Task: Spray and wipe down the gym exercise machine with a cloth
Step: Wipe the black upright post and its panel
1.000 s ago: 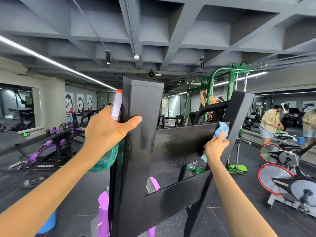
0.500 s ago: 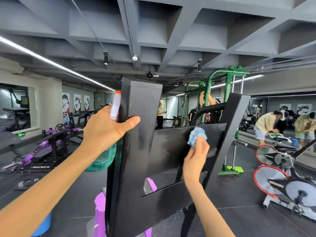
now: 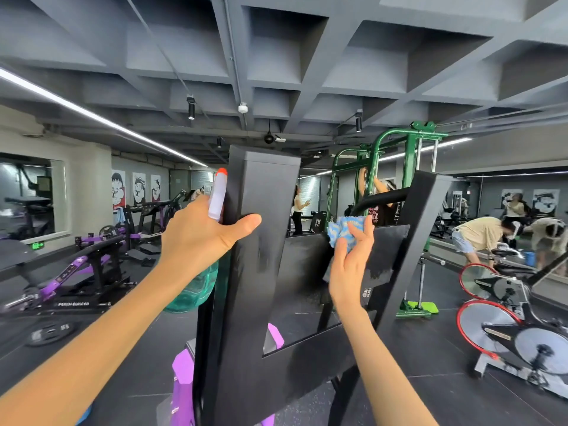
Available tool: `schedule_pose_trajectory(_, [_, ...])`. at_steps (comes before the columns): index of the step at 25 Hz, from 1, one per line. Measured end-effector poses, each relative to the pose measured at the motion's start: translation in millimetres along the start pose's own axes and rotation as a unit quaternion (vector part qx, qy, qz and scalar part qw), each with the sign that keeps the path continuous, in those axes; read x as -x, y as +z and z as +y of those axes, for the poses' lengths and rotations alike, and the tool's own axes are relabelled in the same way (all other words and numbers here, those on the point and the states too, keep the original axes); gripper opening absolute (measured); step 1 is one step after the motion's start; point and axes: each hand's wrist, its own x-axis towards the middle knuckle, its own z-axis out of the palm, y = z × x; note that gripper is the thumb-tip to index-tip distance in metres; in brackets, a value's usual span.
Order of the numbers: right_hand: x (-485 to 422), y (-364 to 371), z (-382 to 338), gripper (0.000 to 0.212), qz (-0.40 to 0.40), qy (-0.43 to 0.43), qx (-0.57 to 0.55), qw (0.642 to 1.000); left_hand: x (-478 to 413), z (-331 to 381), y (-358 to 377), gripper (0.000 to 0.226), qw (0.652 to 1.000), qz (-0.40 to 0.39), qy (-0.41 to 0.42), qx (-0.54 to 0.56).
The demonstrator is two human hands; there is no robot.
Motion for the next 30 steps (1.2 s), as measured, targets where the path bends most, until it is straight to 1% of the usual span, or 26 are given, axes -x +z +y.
schedule_pose_trajectory(1, [8.4, 8.1, -10.6, 0.042, -0.005, -0.002, -0.027, 1.000, 0.5, 0.5, -0.2, 0.061, 1.000, 0.000, -0.002, 0.007])
schedule_pose_trajectory(2, [21.1, 17.5, -23.7, 0.039, -0.032, -0.035, -0.038, 0.998, 0.5, 0.7, -0.8, 0.059, 1.000, -0.002, -0.002, 0.011])
schedule_pose_trajectory(4, [51.6, 31.8, -45.8, 0.038, -0.118, -0.145, -0.027, 0.982, -0.3, 0.7, -2.2, 0.058, 1.000, -0.011, 0.003, 0.010])
schedule_pose_trajectory(5, [58.6, 33.6, -44.7, 0.040, -0.139, -0.189, -0.010, 0.972, -0.5, 0.4, -2.6, 0.058, 1.000, -0.015, 0.004, 0.009])
schedule_pose_trajectory(6, [55.5, 32.1, -38.4, 0.039, -0.142, -0.223, 0.017, 0.964, -0.5, 0.7, -3.0, 0.058, 1.000, -0.019, 0.004, 0.009])
schedule_pose_trajectory(7, [47.6, 28.8, -29.7, 0.037, -0.129, -0.239, 0.043, 0.962, 0.0, 0.6, -3.0, 0.058, 1.000, -0.021, 0.001, 0.012])
schedule_pose_trajectory(8, [38.4, 26.9, -20.5, 0.038, -0.104, -0.220, 0.056, 0.968, 0.1, 0.3, -3.0, 0.059, 1.000, -0.020, -0.001, 0.012])
schedule_pose_trajectory(10, [27.9, 27.2, -19.6, 0.042, -0.034, -0.092, 0.039, 0.994, 0.0, -0.4, -2.0, 0.058, 1.000, -0.016, -0.007, 0.014])
schedule_pose_trajectory(11, [31.5, 31.4, -29.5, 0.044, -0.022, -0.046, 0.025, 0.998, -0.1, -0.3, -1.9, 0.058, 1.000, -0.015, -0.010, 0.014])
schedule_pose_trajectory(12, [40.1, 36.1, -41.0, 0.047, -0.040, -0.039, 0.019, 0.998, -0.3, -0.3, -1.7, 0.058, 1.000, -0.015, -0.009, 0.013])
schedule_pose_trajectory(13, [53.3, 38.4, -46.5, 0.053, -0.076, -0.072, 0.024, 0.994, -0.5, -0.8, -1.4, 0.058, 1.000, -0.017, -0.006, 0.012])
schedule_pose_trajectory(14, [64.4, 37.3, -44.0, 0.058, -0.114, -0.133, 0.036, 0.984, -1.4, -1.2, -1.6, 0.059, 1.000, -0.019, -0.001, 0.010])
schedule_pose_trajectory(15, [67.5, 32.9, -36.8, 0.065, -0.132, -0.196, 0.070, 0.969, -1.6, -1.2, -1.8, 0.059, 1.000, -0.020, 0.001, 0.010])
schedule_pose_trajectory(16, [63.0, 27.0, -25.6, 0.074, -0.131, -0.226, 0.108, 0.959, -0.9, -1.2, -1.9, 0.059, 1.000, -0.021, -0.001, 0.011])
schedule_pose_trajectory(17, [54.9, 22.9, -15.4, 0.079, -0.108, -0.195, 0.124, 0.967, -0.3, -0.7, -1.8, 0.059, 1.000, -0.019, -0.003, 0.009])
schedule_pose_trajectory(18, [47.5, 21.9, -14.5, 0.079, -0.071, -0.118, 0.109, 0.985, 0.0, -0.2, -2.2, 0.059, 1.000, -0.015, -0.007, 0.007])
schedule_pose_trajectory(19, [44.5, 23.7, -20.6, 0.073, -0.034, -0.044, 0.080, 0.995, 0.5, 0.0, -1.9, 0.059, 1.000, -0.013, -0.012, 0.005])
schedule_pose_trajectory(20, [47.1, 27.6, -33.8, 0.064, -0.010, -0.005, 0.053, 0.999, 0.6, 0.2, -1.8, 0.059, 1.000, -0.014, -0.015, 0.003])
schedule_pose_trajectory(21, [55.3, 34.0, -51.1, 0.057, -0.004, -0.003, 0.043, 0.999, 0.0, 0.2, -2.2, 0.060, 1.000, -0.018, -0.017, 0.000])
schedule_pose_trajectory(23, [76.6, 38.8, -77.5, 0.051, -0.050, -0.023, 0.024, 0.998, -1.1, 2.2, -3.1, 0.064, 1.000, -0.028, -0.012, -0.008])
schedule_pose_trajectory(24, [82.0, 36.6, -88.8, 0.049, -0.075, -0.013, -0.004, 0.997, -0.8, 3.5, -4.0, 0.068, 0.999, -0.030, -0.005, -0.016])
schedule_pose_trajectory(26, [76.8, 27.8, -111.8, 0.043, -0.081, 0.058, -0.067, 0.993, -0.3, 5.6, -7.6, 0.078, 0.998, -0.047, 0.012, -0.038])
schedule_pose_trajectory(28, [63.5, 20.9, -137.9, 0.039, -0.085, 0.138, -0.087, 0.983, 1.0, 7.9, -12.8, 0.084, 0.993, -0.109, 0.008, -0.033])
schedule_pose_trajectory(30, [61.2, 17.3, -159.4, 0.042, -0.149, 0.197, -0.109, 0.963, 3.9, 8.7, -17.0, 0.087, 0.987, -0.158, -0.028, 0.024])
